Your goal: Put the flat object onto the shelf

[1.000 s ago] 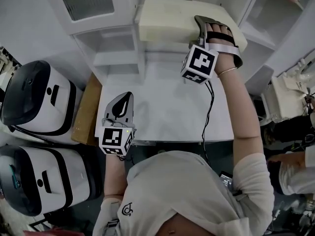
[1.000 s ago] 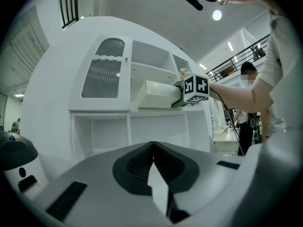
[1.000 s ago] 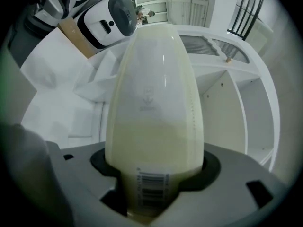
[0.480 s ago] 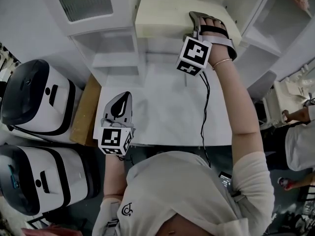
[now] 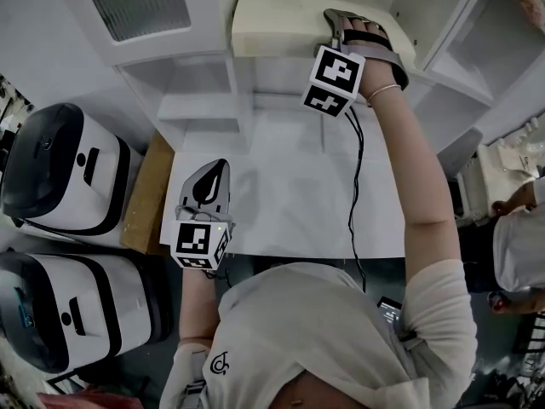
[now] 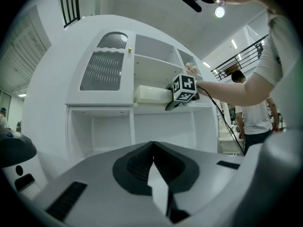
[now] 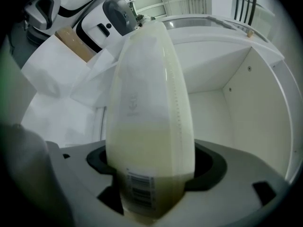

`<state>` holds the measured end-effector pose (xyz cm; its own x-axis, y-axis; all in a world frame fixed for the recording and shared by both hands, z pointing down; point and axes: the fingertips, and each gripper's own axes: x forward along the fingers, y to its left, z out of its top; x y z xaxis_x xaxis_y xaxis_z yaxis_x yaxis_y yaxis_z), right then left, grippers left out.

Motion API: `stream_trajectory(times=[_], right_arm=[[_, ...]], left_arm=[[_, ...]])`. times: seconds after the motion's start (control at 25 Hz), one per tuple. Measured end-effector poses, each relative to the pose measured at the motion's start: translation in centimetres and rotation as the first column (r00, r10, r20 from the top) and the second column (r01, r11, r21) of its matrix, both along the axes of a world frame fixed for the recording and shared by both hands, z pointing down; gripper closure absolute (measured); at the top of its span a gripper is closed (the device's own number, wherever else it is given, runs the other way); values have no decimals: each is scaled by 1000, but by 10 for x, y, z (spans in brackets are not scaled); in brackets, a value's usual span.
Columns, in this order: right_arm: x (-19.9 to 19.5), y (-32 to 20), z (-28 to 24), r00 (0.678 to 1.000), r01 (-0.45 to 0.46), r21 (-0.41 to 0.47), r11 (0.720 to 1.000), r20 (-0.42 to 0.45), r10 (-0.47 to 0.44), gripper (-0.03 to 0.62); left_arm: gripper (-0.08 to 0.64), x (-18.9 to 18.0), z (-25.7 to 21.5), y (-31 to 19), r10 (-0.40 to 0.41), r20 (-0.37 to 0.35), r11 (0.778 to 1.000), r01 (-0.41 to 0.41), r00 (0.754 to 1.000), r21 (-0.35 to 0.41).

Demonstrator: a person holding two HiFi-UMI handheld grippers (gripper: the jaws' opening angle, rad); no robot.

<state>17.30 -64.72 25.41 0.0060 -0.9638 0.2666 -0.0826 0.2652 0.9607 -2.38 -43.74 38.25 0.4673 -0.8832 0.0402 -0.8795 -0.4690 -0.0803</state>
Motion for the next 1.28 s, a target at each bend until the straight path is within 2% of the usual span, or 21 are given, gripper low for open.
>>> stream_trajectory(times=[0.4, 0.68, 0.8, 1.0, 1.16, 1.28], right_arm=[[-1, -32, 7, 995, -24, 38, 999, -92, 27, 127], [1, -40, 7, 995, -30, 51, 998, -92, 35, 86], [0, -42, 0, 995, -24, 91, 996, -90, 32, 63], [-1, -32, -9, 998, 3, 177, 984, -63, 9, 53], [-2, -5, -22, 996, 2, 239, 971, -88, 19, 48], [-6, 24, -18, 1000, 29, 218, 976, -11, -27, 81]], left_arm=[[548, -3, 13, -18, -17, -4, 999, 17, 1000, -35], [548, -4, 24, -18, -8, 6, 998, 8, 1000, -58], [548, -7, 22, -14, -1, 17, 998, 2, 1000, -58], [548, -16, 20, -6, 15, 18, 998, -14, 1000, -68], [548, -19, 18, -1, 35, 13, 997, -34, 999, -68], [548, -17, 13, 4, 55, 8, 997, -54, 998, -55]])
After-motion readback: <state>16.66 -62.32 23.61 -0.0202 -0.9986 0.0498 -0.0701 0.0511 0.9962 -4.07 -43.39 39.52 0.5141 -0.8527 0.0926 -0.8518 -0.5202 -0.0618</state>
